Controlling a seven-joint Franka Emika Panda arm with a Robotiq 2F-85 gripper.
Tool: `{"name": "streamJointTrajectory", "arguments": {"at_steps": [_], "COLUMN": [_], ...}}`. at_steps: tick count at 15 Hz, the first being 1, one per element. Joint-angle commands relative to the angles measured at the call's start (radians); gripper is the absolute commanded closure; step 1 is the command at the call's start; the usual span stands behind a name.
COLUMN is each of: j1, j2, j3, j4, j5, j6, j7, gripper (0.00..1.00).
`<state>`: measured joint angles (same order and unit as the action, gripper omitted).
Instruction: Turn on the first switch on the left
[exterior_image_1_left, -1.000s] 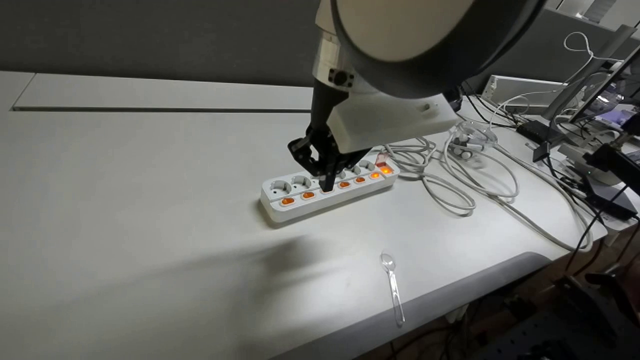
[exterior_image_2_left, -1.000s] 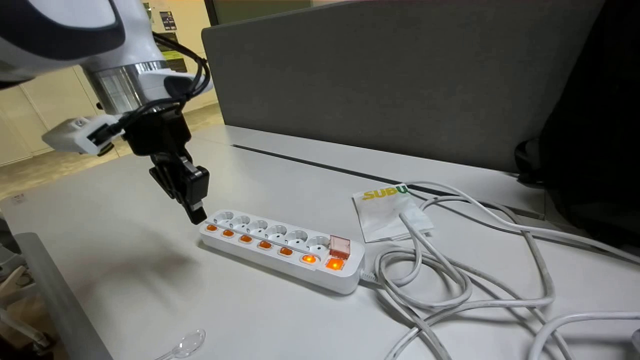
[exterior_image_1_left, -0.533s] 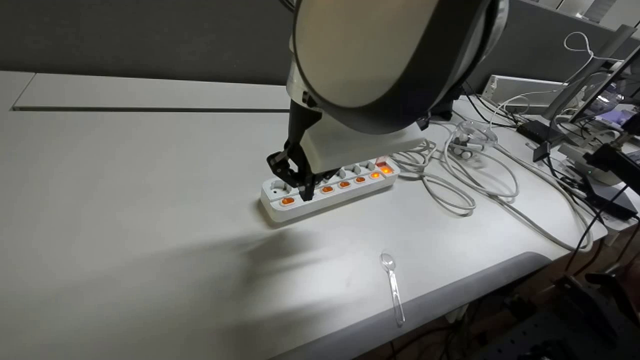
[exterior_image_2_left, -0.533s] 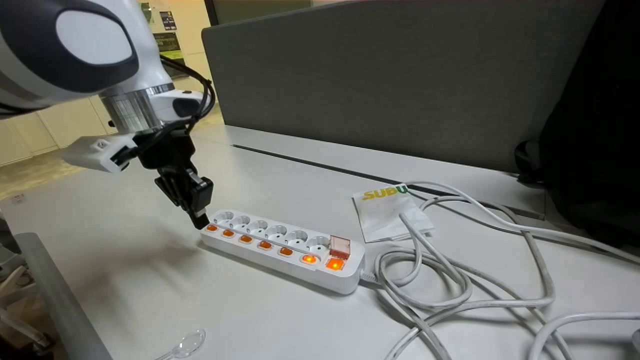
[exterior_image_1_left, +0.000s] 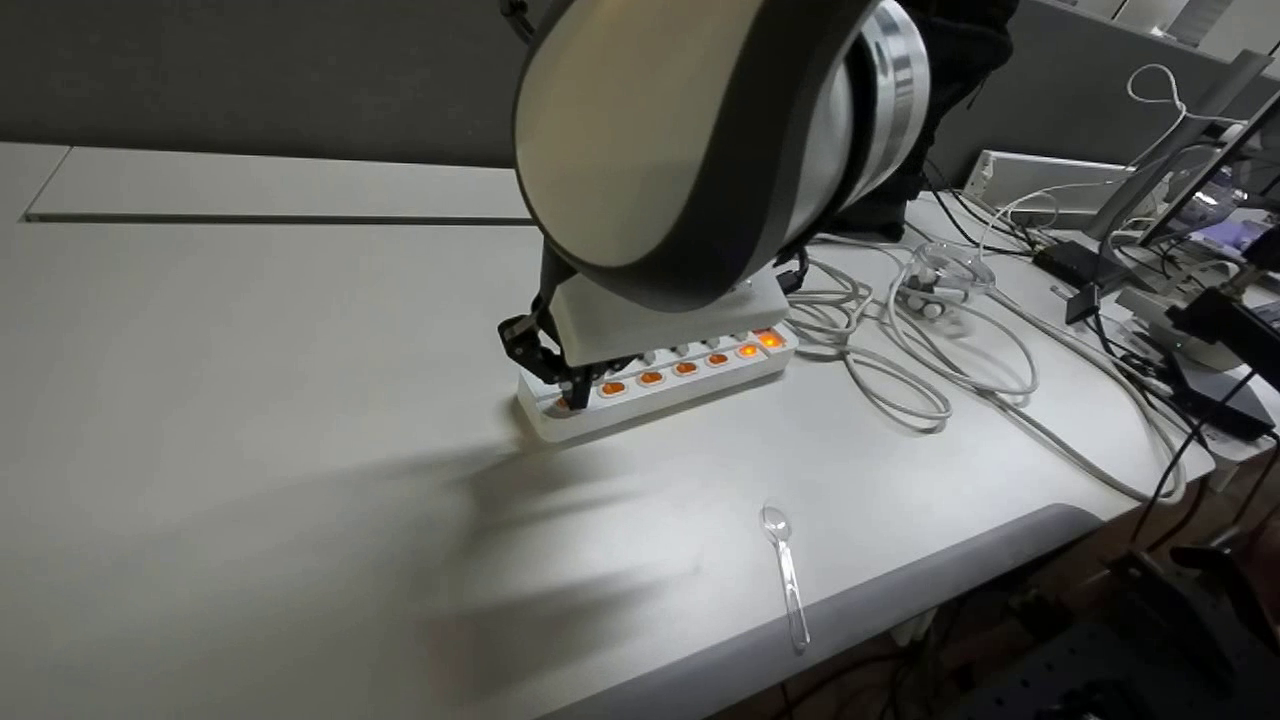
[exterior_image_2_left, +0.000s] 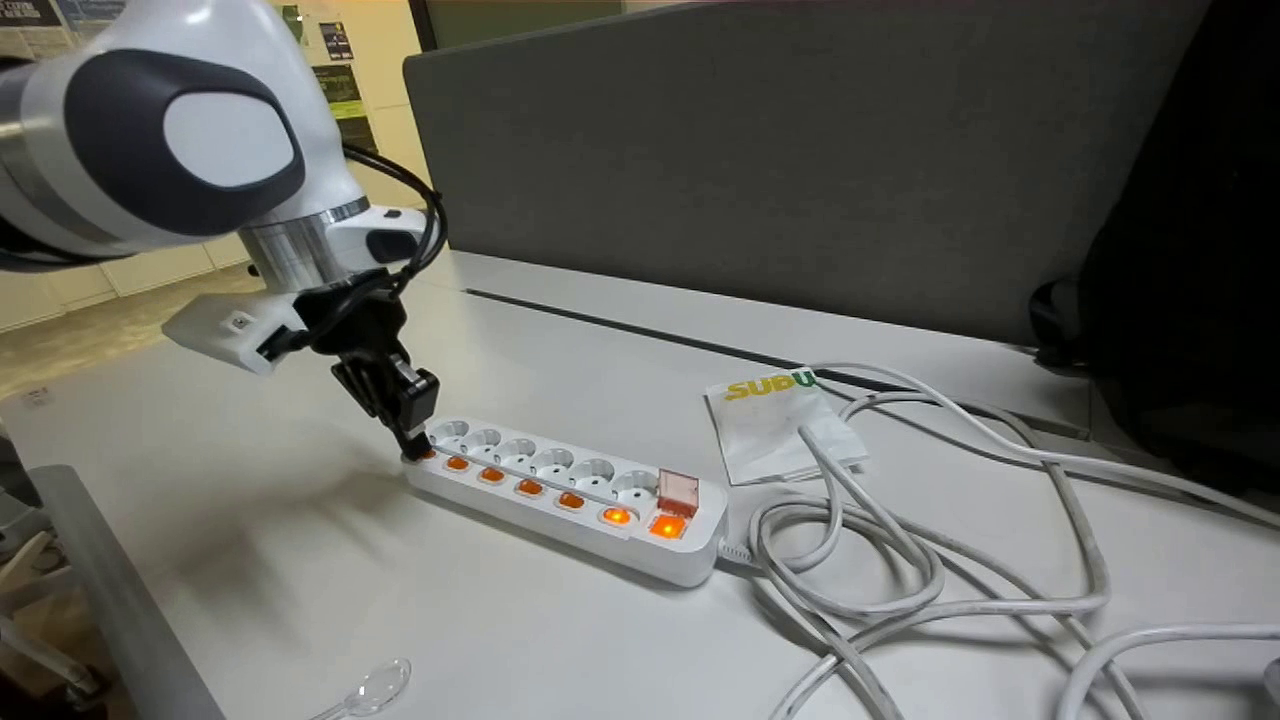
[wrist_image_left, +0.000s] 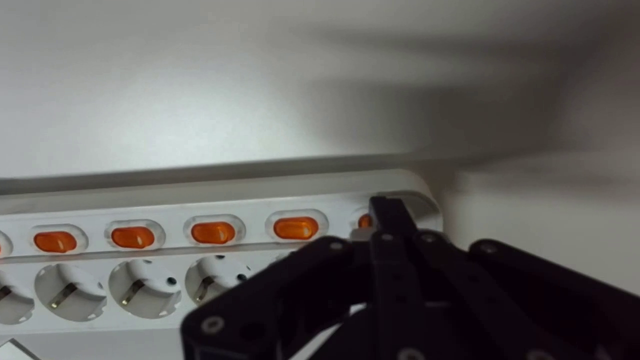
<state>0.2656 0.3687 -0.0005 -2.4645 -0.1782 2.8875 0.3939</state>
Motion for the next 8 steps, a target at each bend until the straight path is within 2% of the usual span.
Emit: {"name": "streamJointTrajectory", "arguments": {"at_steps": [1, 8], "j1": [0.030, 0.042], "j2": [0.031, 0.024], "j3": [-0.013, -0.007], "j4": [0.032, 0.032], "j5": [0.052, 0.112], "j6": [0.016, 0.035], "j7": [0.010, 0.000], "gripper": [1.00, 1.00]}}
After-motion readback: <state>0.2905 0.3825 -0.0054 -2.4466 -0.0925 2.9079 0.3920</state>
